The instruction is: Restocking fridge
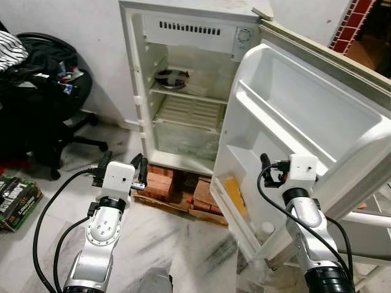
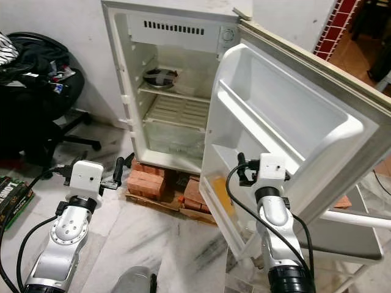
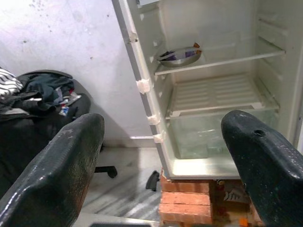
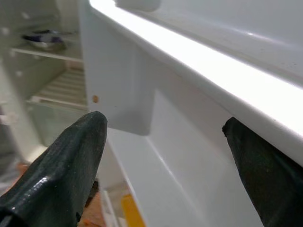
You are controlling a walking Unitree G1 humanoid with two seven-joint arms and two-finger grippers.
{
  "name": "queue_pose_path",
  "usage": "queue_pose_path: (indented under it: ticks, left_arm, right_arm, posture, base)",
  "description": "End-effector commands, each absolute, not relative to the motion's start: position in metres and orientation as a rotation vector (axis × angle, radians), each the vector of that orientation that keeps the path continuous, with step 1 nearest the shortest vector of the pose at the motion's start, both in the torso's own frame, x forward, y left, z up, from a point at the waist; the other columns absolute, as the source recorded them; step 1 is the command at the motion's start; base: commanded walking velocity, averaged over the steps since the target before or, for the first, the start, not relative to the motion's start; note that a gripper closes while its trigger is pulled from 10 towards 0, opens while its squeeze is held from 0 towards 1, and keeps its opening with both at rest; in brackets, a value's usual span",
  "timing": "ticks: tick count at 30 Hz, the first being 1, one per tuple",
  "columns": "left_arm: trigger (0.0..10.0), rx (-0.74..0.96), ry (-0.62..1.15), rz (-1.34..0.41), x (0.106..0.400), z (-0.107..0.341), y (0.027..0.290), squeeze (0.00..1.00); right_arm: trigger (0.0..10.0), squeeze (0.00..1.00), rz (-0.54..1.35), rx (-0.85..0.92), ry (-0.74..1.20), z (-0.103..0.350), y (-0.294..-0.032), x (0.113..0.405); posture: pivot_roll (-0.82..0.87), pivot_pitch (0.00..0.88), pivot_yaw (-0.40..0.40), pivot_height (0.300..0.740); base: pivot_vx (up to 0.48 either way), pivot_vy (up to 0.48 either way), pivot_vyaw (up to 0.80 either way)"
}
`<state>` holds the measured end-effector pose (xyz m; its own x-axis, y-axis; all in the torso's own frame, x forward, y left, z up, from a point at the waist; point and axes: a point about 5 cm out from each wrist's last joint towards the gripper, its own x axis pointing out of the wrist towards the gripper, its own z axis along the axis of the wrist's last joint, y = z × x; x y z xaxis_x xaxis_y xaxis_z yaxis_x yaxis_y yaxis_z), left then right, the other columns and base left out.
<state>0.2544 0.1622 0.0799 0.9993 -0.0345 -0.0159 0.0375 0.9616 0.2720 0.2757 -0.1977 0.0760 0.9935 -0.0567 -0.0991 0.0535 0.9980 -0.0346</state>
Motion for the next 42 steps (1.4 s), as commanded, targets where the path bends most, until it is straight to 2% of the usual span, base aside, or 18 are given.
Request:
queue_pose_path:
  ticks: [1, 7, 16, 36, 42]
  left_arm:
    - [10.0, 0.274, 0.012, -0.022, 0.259, 0.083, 0.159, 0.0]
    - [10.0, 0.276, 0.015, -0.027, 0.26, 0.084, 0.159, 0.0]
    - [10.0, 0.265, 0.02, -0.021, 0.26, 0.083, 0.159, 0.0]
    - [10.0, 0.265, 0.023, -0.031, 0.262, 0.083, 0.158, 0.0]
    - [10.0, 0.274, -0.002, -0.048, 0.261, 0.085, 0.158, 0.0]
  right_arm:
    - [10.0, 0.0, -0.14, 0.001, 0.17, 0.063, -0.223, 0.263]
    - [10.0, 0.0, -0.086, 0.01, 0.137, 0.066, -0.205, 0.27]
    - [10.0, 0.0, -0.068, 0.014, 0.134, 0.068, -0.204, 0.275]
    - [10.0, 0.0, -0.054, 0.006, 0.115, 0.07, -0.2, 0.284]
    - [10.0, 0.0, -0.057, 0.007, 0.106, 0.072, -0.198, 0.285]
  posture:
    - [0.1, 0.0, 0.008, 0.74]
    - [0.11, 0.0, 0.005, 0.74]
    - [0.11, 0.0, -0.002, 0.74]
    - [0.11, 0.0, -0.004, 0.74]
    - [0.11, 0.0, -0.005, 0.74]
  base:
    - [0.0, 0.0, 0.0]
    - [-0.126, 0.0, 0.0]
    - [0.0, 0.0, 0.0]
    - [0.0, 0.478, 0.0]
    - [0.0, 0.0, 0.0]
